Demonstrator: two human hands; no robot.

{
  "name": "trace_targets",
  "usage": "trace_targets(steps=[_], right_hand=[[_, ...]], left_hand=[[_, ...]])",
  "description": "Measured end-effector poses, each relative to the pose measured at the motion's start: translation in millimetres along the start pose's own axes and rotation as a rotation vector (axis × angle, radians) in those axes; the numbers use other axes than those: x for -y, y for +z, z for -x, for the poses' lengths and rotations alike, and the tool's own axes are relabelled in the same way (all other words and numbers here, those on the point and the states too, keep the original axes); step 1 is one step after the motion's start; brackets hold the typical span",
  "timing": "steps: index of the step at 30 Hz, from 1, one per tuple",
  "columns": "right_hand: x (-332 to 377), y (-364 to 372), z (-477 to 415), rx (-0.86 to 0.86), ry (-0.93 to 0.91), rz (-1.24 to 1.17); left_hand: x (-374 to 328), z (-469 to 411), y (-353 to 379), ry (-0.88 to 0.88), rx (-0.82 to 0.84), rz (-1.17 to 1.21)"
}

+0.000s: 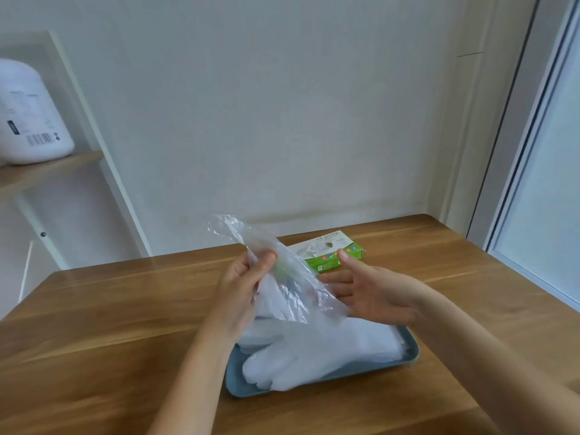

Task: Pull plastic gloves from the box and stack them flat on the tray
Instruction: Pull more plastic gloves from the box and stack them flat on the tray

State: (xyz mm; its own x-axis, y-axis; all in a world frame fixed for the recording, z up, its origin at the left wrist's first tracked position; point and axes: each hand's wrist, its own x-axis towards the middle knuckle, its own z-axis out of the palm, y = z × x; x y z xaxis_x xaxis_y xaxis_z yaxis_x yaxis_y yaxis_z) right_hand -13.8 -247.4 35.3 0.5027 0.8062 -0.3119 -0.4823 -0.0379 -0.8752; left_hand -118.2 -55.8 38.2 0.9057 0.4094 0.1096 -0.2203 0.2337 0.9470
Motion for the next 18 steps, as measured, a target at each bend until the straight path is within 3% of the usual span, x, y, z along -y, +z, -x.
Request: trace_targets(steps=[4, 9, 12, 14, 18], right_hand=[[-8, 14, -10, -0.042, -0.111, -0.125], [9, 26, -2, -0.156, -0.372, -0.035], [16, 30, 5, -0.251, -0.487, 0.182], [17, 22, 4, -0.377, -0.513, 0.460], [9, -5, -1, -0.485, -0.388, 0.809]], left_hand=[[-6, 3, -3, 0.014, -0.009, 0.040], [-13, 5, -14, -0.038, 0.056, 0.023], [-14, 6, -14, -0.046, 0.048, -0.231], [-10, 7, -14, -0.081, 0.040, -0.416], [-2, 5, -15, -0.192, 0.104, -0.689]])
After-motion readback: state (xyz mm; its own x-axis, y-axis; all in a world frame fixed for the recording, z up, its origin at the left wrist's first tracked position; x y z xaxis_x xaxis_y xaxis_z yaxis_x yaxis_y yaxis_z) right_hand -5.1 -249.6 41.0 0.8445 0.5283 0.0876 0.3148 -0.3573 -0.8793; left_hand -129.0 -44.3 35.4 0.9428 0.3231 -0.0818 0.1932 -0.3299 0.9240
